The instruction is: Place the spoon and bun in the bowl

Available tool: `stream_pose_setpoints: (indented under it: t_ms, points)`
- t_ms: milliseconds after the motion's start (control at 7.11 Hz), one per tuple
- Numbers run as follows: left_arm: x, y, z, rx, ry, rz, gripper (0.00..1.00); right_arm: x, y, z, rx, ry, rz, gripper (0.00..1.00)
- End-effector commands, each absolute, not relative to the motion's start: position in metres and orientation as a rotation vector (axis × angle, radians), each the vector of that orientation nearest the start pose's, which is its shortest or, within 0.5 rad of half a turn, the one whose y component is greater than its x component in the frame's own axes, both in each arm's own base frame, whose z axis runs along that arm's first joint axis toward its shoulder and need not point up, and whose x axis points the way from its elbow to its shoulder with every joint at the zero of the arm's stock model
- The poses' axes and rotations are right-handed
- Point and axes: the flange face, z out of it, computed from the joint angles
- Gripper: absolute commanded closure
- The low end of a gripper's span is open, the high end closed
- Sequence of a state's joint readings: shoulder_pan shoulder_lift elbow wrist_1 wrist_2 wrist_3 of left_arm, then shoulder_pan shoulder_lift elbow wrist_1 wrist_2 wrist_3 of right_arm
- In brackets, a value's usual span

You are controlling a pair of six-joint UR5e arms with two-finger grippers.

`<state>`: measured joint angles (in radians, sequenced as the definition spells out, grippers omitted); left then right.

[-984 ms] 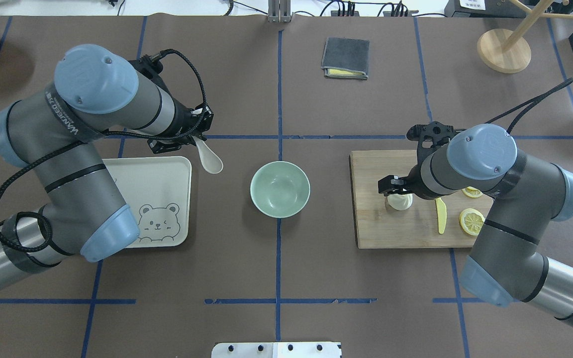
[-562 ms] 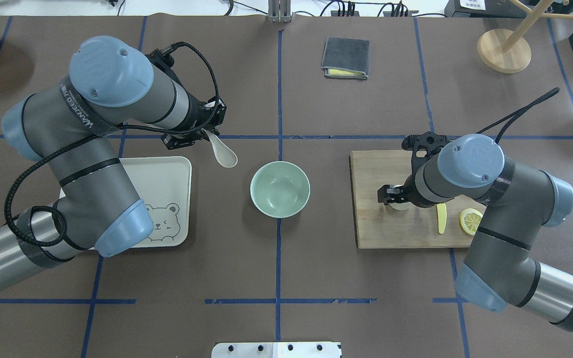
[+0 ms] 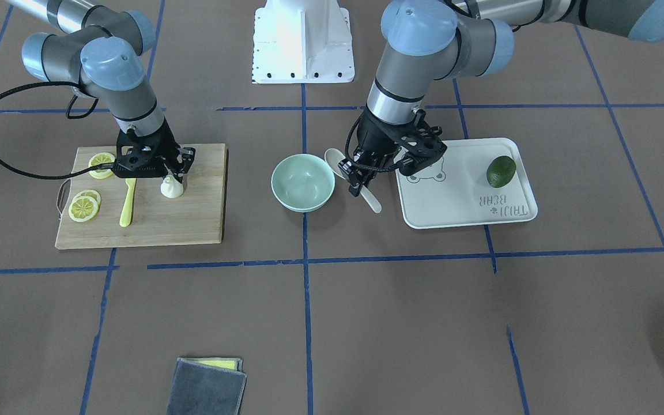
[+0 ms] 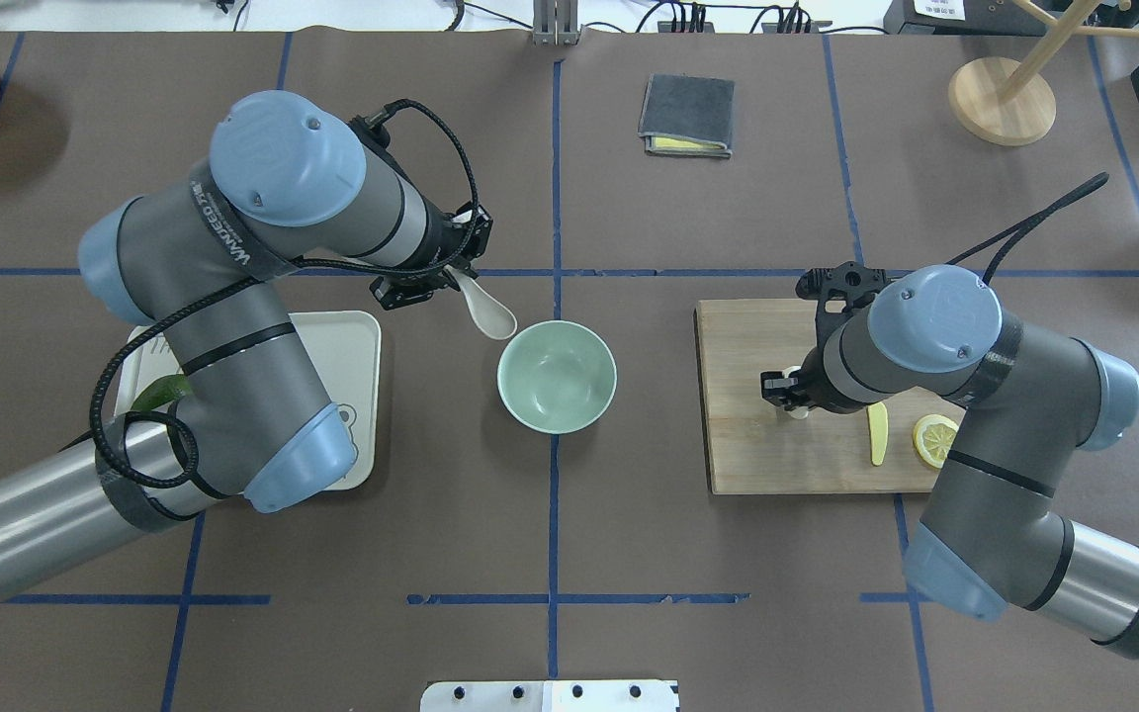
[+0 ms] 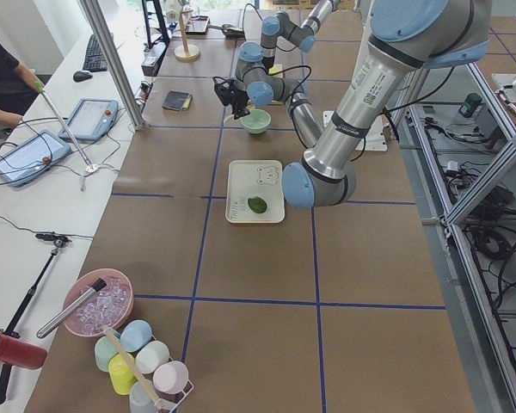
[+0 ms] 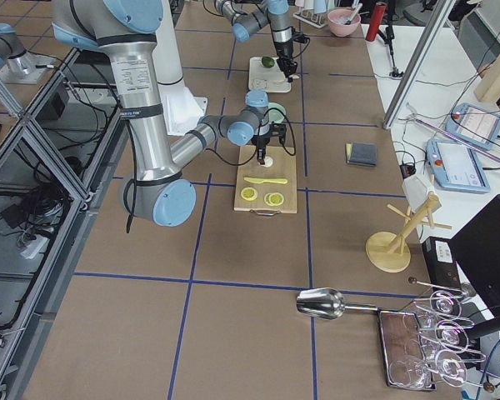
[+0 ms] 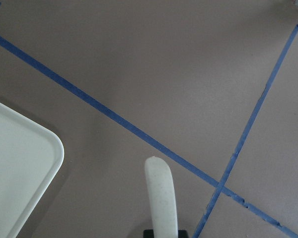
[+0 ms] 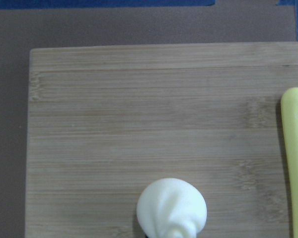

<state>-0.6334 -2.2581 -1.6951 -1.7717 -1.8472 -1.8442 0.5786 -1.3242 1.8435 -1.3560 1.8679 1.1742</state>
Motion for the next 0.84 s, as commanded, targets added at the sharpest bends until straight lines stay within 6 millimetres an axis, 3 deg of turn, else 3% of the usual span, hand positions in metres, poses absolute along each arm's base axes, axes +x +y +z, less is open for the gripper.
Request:
stream_pose_setpoints:
  t_ms: [0,281,703]
  points:
    - [0.511,-0.48,0.158,-0.074,1.093,-0.705,1.0,-0.415,-0.414,0.373,0.093,-0.803,0.077,1.0]
    - [0.533,-0.491,0.145,-0.077,1.124,-0.701,1.0,-0.392,-0.425,0.357,0.084,-0.849,0.096,1.0]
    - [0.556,-0.468,0.155,-0.096,1.103,-0.66,1.0,-0.385,-0.43,0.344,0.092,-0.875,0.102,1.0]
